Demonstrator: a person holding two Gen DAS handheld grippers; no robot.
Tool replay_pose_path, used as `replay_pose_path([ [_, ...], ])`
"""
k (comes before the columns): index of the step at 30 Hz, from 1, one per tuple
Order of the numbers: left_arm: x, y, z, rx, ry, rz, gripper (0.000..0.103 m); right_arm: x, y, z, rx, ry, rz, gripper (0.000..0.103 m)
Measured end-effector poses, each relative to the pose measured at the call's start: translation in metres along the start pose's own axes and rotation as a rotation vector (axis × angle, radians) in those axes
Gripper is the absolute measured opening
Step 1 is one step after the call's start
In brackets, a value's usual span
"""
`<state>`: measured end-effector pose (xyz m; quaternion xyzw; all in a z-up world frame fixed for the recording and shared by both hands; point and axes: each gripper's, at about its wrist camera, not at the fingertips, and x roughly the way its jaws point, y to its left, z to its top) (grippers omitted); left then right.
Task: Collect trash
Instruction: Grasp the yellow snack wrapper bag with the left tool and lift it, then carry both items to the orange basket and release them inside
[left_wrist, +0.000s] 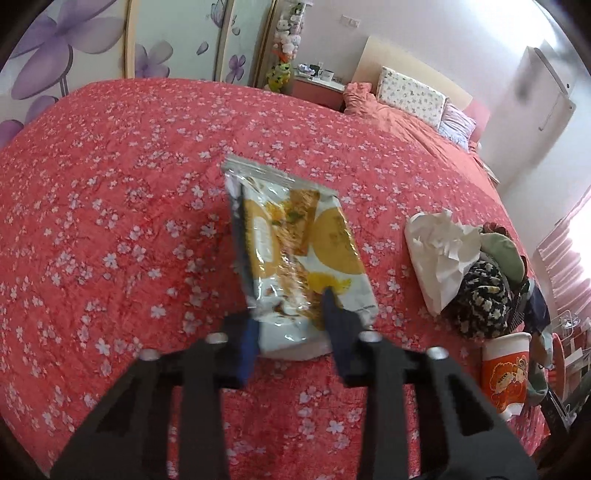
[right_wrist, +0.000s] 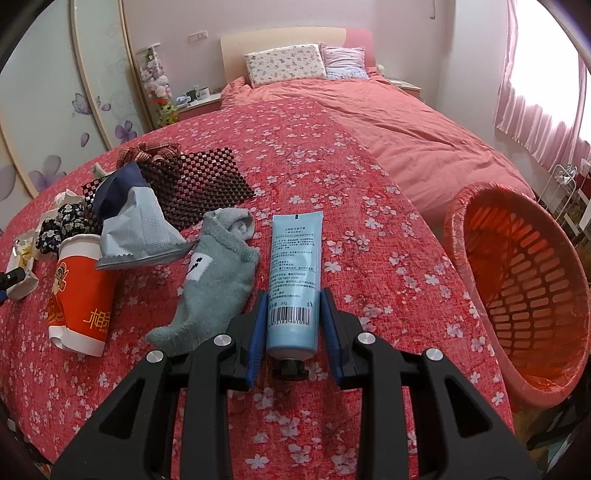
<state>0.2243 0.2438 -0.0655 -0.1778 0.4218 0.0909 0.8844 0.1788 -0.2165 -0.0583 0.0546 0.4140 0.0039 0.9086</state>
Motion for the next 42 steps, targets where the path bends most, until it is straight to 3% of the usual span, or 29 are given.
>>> replay_pose_path([
  [1, -0.001, 0.0, 0.0, 0.001, 0.001, -0.012, 0.015, 0.0, -0.001, 0.0, 0.001, 0.0, 0.002, 0.029],
  [5, -0.008, -0.002, 0.002, 0.02, -0.021, -0.023, 0.01, -0.002, -0.004, -0.002, 0.009, -0.003, 0.015, 0.029],
  [20, -0.062, -0.036, 0.007, 0.132, -0.143, 0.0, 0.003, -0.021, -0.019, -0.002, 0.06, -0.051, 0.035, 0.029],
  [32, -0.108, -0.071, 0.004, 0.194, -0.201, -0.064, 0.003, -0.049, -0.026, 0.001, 0.083, -0.124, 0.069, 0.029],
  [42, -0.151, -0.137, -0.007, 0.296, -0.251, -0.171, 0.003, -0.082, -0.037, 0.009, 0.105, -0.223, 0.083, 0.029],
])
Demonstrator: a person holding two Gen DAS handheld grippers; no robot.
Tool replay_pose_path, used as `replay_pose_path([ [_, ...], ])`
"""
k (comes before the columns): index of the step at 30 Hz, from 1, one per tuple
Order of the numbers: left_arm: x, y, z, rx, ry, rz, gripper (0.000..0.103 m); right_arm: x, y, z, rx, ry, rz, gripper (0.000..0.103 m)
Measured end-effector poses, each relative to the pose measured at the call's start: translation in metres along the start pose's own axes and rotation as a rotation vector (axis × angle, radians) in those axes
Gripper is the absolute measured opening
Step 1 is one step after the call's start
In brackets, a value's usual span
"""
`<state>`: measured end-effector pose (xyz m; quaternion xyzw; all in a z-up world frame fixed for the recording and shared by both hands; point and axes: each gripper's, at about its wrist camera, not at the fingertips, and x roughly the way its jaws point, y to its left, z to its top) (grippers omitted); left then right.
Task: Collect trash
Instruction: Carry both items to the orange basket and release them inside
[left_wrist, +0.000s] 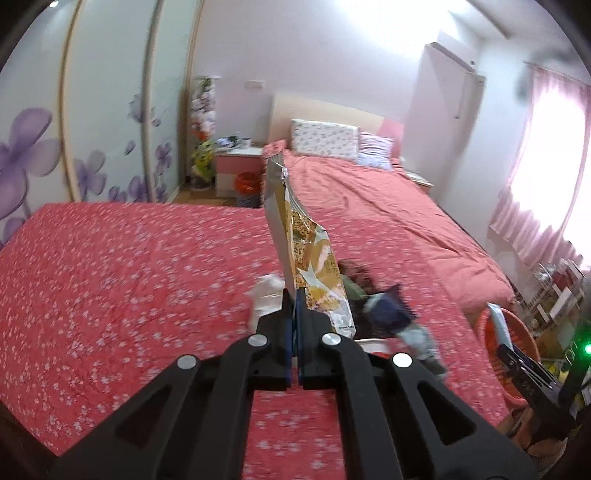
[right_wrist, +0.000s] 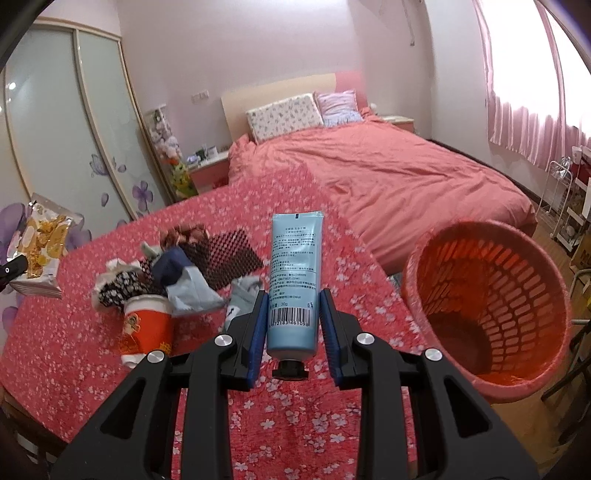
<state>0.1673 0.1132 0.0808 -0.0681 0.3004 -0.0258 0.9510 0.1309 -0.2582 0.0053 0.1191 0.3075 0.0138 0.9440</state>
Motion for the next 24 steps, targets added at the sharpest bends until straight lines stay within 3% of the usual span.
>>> replay_pose_path([
  [10, 0.009, -0.089, 0.005, 0.097, 0.017, -0.179, 0.003, -0.03, -0.029, 0.016, 0.052, -0.1, -0.039, 0.029],
  [24, 0.059, -0.223, -0.019, 0.209, 0.114, -0.403, 0.003, -0.038, -0.117, 0.023, 0.176, -0.172, -0.184, 0.029],
])
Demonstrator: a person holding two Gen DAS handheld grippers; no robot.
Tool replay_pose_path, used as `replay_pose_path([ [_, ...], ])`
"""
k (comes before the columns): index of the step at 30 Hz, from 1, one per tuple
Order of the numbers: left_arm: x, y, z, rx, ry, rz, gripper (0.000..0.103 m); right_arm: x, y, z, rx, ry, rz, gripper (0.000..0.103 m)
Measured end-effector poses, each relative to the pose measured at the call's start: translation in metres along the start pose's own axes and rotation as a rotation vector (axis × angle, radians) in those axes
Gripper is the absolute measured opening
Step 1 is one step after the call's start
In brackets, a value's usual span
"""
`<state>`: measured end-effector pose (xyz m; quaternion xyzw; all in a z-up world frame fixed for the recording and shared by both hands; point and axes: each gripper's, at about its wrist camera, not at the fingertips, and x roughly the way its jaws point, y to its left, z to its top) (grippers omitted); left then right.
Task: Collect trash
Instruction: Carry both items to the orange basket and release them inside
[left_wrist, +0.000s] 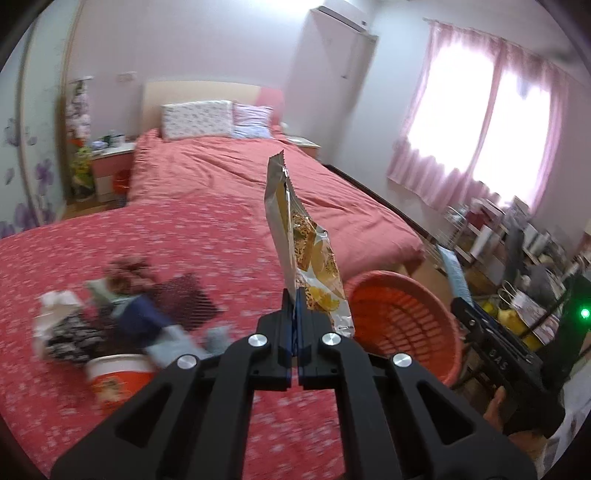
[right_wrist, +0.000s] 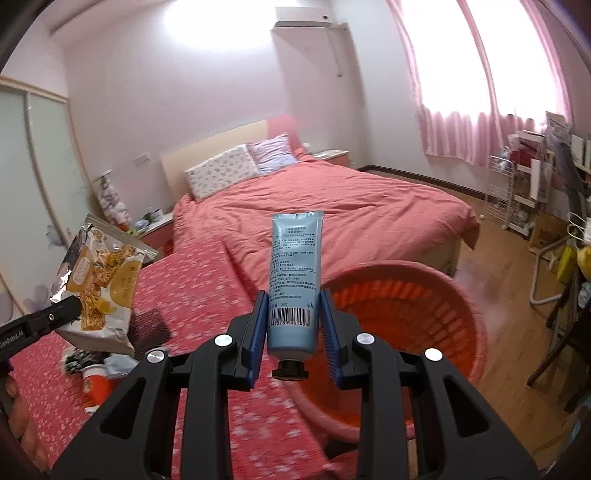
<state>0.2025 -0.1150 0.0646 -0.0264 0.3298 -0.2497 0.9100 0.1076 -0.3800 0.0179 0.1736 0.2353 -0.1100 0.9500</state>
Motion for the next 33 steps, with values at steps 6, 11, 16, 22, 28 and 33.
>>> replay_pose_path([
  [6, 0.044, -0.052, -0.002, 0.067, 0.05, -0.09, 0.003, 0.014, -0.033, 0.002, 0.055, 0.004, -0.033, 0.029],
  [11, 0.076, -0.082, -0.013, 0.104, 0.097, -0.139, 0.003, 0.023, -0.054, 0.002, 0.101, 0.016, -0.054, 0.029],
  [16, 0.106, -0.097, -0.023, 0.126, 0.151, -0.162, 0.003, 0.033, -0.07, 0.0, 0.143, 0.033, -0.062, 0.029],
  [22, 0.13, -0.106, -0.031, 0.132, 0.201, -0.164, 0.006, 0.038, -0.077, -0.002, 0.177, 0.058, -0.064, 0.029],
  [28, 0.143, -0.104, -0.038, 0.11, 0.231, -0.145, 0.035, 0.042, -0.084, -0.006, 0.205, 0.083, -0.075, 0.034],
  [33, 0.139, -0.089, -0.043, 0.103, 0.238, -0.108, 0.042, 0.034, -0.08, -0.008, 0.198, 0.085, -0.093, 0.046],
])
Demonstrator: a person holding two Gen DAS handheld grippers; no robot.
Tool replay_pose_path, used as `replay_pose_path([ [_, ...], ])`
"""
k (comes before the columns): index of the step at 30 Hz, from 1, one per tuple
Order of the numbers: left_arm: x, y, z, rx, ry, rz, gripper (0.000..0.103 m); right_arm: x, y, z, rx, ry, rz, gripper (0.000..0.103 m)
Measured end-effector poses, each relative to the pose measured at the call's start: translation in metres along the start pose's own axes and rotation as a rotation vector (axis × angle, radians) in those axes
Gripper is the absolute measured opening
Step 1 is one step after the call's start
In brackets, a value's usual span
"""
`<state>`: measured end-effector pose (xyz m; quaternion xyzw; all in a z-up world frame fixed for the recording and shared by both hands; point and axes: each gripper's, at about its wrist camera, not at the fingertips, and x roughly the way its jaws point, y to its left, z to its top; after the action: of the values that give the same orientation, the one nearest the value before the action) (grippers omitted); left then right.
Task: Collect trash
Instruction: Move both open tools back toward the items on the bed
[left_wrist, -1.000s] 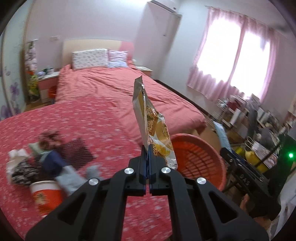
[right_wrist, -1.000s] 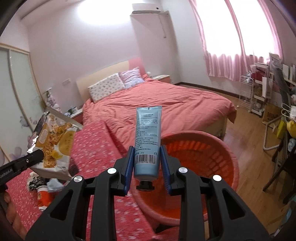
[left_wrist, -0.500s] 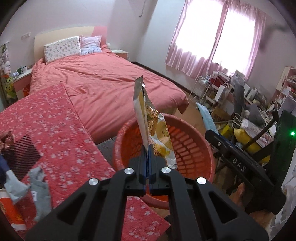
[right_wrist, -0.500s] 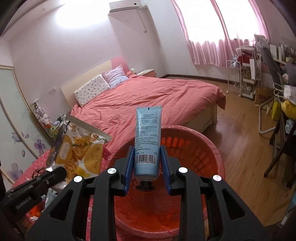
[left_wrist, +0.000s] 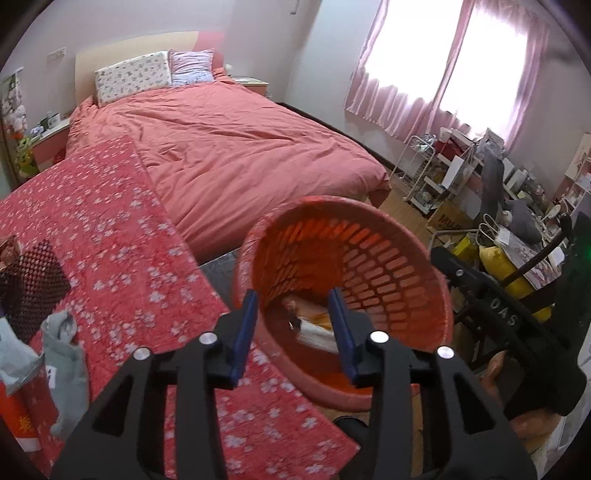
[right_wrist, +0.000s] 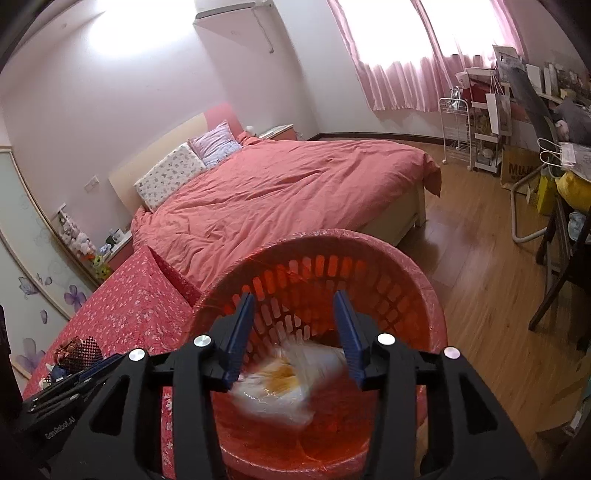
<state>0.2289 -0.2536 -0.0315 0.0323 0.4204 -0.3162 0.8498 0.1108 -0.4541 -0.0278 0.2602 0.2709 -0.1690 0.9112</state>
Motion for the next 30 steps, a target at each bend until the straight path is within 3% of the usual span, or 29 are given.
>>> replay_pose_path([
  [5, -0.023, 0.019, -0.013, 0.004, -0.027, 0.074, 0.054, -0.004, 0.006, -0.001, -0.029, 0.005, -0.006, 0.046],
  [12, -0.071, 0.053, -0.032, -0.015, -0.088, 0.186, 0.063, -0.01, 0.027, -0.009, -0.087, 0.025, 0.02, 0.046],
  [23, -0.149, 0.152, -0.079, -0.204, -0.173, 0.417, 0.069, -0.021, 0.106, -0.043, -0.243, 0.07, 0.133, 0.046],
  [30, -0.186, 0.204, -0.106, -0.314, -0.205, 0.504, 0.074, -0.019, 0.167, -0.073, -0.355, 0.11, 0.212, 0.046],
])
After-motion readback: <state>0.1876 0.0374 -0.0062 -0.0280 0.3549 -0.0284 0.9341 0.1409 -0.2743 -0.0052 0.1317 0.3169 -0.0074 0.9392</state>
